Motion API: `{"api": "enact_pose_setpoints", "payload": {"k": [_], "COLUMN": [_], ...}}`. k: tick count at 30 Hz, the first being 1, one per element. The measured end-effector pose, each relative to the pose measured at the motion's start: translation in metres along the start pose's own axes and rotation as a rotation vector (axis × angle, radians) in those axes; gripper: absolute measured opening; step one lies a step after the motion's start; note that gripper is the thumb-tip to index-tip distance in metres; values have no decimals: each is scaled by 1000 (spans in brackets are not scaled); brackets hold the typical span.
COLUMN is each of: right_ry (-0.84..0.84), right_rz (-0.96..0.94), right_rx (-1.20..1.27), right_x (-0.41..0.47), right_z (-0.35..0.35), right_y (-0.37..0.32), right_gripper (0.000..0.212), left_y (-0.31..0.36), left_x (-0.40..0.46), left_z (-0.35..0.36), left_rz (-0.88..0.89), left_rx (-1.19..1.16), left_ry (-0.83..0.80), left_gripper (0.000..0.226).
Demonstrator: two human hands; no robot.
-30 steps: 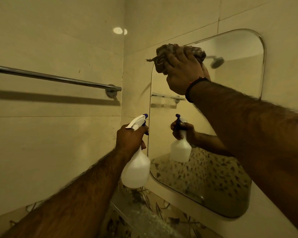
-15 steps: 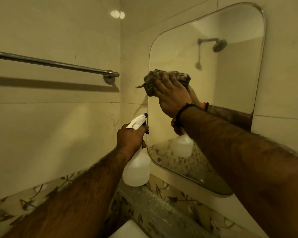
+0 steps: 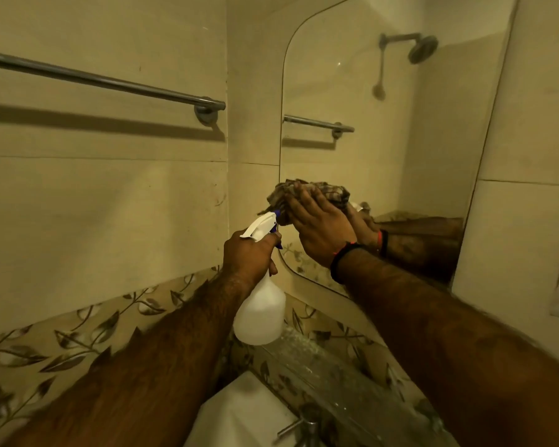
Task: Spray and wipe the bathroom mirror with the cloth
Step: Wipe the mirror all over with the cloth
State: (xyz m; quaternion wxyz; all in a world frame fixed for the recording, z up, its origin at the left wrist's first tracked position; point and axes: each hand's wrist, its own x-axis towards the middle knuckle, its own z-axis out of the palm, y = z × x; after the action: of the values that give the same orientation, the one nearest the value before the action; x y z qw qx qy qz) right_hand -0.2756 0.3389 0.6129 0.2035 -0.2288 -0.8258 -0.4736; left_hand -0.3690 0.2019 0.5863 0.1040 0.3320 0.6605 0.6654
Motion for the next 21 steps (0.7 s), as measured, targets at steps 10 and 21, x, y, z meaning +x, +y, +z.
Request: {"api": "enact_pose_setpoints", "payload": {"k": [10,21], "right_ry": [-111,-142], "right_rz": [-42,-75], "right_rx": [94,106], "right_x": [-40,-65], "right_z": [24,37], "right_y": [-42,-63], "right_gripper": [62,61], "left_y": [-10,-30], "left_x": [-12,-22], "left_z": [-9,-9], "left_rz": [2,-24], "left_rx": [8,1], "left_ry": [7,-10], "left_gripper": [27,22]}}
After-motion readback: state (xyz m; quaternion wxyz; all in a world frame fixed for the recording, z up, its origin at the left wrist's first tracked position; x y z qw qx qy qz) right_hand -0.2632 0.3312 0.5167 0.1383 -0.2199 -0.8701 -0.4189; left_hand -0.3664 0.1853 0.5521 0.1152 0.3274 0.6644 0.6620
